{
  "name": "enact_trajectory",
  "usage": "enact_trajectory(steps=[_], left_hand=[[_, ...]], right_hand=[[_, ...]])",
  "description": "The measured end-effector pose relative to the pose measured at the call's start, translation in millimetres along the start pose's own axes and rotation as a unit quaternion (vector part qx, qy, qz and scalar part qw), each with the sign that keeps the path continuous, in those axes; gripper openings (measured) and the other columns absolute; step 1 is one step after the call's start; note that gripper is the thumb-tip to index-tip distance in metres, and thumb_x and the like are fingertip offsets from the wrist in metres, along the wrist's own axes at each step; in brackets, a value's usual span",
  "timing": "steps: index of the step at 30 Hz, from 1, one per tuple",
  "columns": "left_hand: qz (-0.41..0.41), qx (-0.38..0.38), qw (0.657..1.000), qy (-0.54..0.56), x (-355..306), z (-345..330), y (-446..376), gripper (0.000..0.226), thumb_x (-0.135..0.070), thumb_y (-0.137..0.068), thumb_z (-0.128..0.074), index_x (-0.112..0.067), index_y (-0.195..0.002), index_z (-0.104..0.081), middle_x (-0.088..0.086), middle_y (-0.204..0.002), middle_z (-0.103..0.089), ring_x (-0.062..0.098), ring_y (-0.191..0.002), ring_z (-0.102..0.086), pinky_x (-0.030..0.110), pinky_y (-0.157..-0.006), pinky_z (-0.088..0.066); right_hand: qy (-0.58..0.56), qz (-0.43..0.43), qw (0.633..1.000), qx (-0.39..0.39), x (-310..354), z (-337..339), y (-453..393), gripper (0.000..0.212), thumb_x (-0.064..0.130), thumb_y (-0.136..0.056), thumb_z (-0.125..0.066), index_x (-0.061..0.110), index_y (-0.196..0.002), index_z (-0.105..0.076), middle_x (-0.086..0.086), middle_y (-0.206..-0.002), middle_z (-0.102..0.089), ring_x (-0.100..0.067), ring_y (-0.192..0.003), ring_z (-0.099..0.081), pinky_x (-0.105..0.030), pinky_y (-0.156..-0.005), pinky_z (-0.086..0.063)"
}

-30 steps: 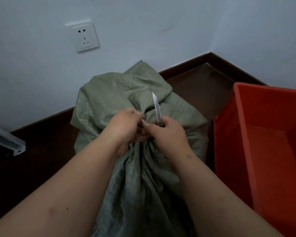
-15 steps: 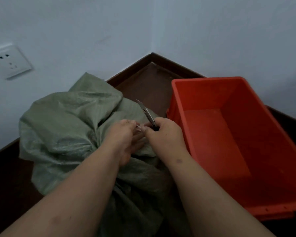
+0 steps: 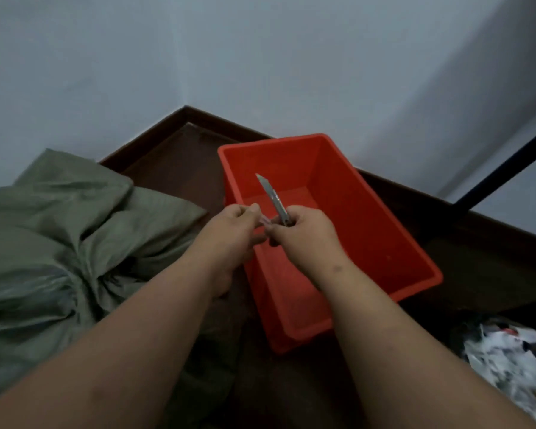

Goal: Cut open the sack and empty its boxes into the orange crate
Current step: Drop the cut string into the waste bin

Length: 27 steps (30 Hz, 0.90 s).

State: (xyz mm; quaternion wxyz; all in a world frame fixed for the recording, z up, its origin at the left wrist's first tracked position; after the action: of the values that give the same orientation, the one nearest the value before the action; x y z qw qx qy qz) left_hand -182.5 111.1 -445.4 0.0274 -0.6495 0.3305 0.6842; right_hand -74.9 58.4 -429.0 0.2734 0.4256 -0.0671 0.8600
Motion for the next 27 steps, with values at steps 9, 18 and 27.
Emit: enact_trajectory(steps=[9,18,27], left_hand=[[-0.110,-0.006,0.963,-0.245,23.7,-147.4,22.7,0.013,-0.027,-0.094,-0.049,-0.028,-0.086,-0.060,-0.001,-0.094,-0.070,0.021,-0.088,-0.065,0.037,-0.081,-0.052],[-0.111,0.169,0.901,-0.384,45.7,-273.6,53.9,0.019,-0.026,-0.093,-0.052,-0.013,-0.099,-0.065,0.007,-0.094,-0.067,0.023,-0.087,-0.061,0.036,-0.082,-0.051],[-0.052,0.164,0.906,-0.388,47.3,-267.3,52.4,0.018,-0.024,-0.091,-0.053,-0.014,-0.093,-0.068,0.010,-0.099,-0.072,0.028,-0.095,-0.066,0.039,-0.086,-0.054]], right_hand=[[0.086,-0.115,0.981,-0.130,-136.7,142.1,60.9,0.016,0.027,-0.084,-0.060,0.013,-0.077,-0.066,-0.008,-0.079,-0.069,-0.030,-0.080,-0.065,-0.043,-0.075,-0.055],[0.168,-0.252,0.953,0.002,-219.3,222.2,120.9,0.018,0.016,-0.084,-0.059,0.015,-0.066,-0.059,-0.004,-0.062,-0.055,-0.022,-0.059,-0.054,-0.028,-0.049,-0.038],[0.424,-0.243,0.833,0.260,-213.1,228.1,127.6,0.044,0.009,-0.097,-0.041,0.020,-0.056,-0.032,-0.001,-0.061,-0.032,-0.012,-0.051,-0.029,-0.021,-0.049,-0.026]])
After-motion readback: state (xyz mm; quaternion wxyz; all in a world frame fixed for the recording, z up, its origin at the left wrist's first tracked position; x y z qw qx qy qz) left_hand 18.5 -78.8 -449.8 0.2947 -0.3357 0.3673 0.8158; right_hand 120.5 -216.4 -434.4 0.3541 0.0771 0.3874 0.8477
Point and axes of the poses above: each hand's wrist, its own y-axis away from the middle knuckle, its own z-axis out of the back of the hand, x = y × z, the point moved 3 cm from there along -y, towards the middle knuckle
